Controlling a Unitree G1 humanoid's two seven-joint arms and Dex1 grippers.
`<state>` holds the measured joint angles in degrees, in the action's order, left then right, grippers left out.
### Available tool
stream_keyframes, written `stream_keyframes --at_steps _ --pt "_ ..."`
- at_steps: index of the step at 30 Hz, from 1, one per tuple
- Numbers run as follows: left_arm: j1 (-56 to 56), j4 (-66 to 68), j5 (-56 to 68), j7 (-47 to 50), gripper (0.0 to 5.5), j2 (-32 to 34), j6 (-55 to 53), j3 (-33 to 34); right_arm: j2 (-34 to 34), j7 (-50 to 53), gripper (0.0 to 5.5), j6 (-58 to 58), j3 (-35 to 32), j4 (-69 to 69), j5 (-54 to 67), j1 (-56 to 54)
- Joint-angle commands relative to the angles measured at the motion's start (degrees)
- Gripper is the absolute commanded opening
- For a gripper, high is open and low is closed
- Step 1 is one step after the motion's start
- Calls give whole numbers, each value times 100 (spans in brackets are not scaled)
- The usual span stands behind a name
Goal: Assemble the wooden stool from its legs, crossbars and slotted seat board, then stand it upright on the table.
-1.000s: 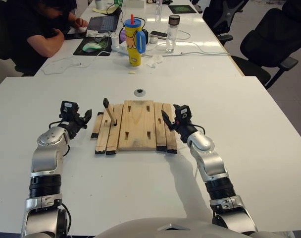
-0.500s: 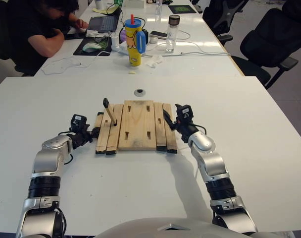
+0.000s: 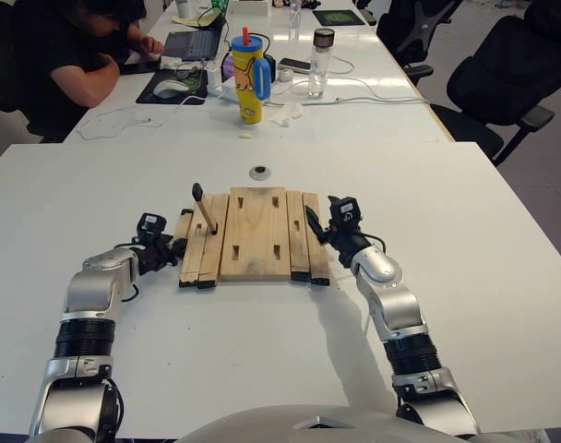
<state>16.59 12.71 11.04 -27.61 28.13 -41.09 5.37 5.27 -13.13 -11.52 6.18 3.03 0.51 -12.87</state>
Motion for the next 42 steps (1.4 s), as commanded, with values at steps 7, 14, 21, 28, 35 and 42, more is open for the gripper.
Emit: stream_keyframes --at_steps 7,14,21,28,35,42 --pt "-3 1012 -321 310 131 130 323 -52 -68 100 295 -31 -50 47 8 -127" --pt "670 125 212 883 131 -295 2432 977 -289 33 295 -156 -408 -144 584 -322" --pt "1190 -1709 505 345 131 -263 3261 623 -452 -565 295 -1517 -1054 -1243 2717 -820" --pt "1111 -2590 7 -267 131 -351 3399 -698 -379 -502 295 -3066 -1840 -2119 5563 -1242" --pt "1048 -2501 -176 -475 131 -525 3677 -1131 -373 112 295 -3302 -2246 -1826 6767 -1430" --pt "901 -2513 -213 -786 131 -492 3609 -1421 -335 533 295 -3307 -2343 -1674 7515 -1550"
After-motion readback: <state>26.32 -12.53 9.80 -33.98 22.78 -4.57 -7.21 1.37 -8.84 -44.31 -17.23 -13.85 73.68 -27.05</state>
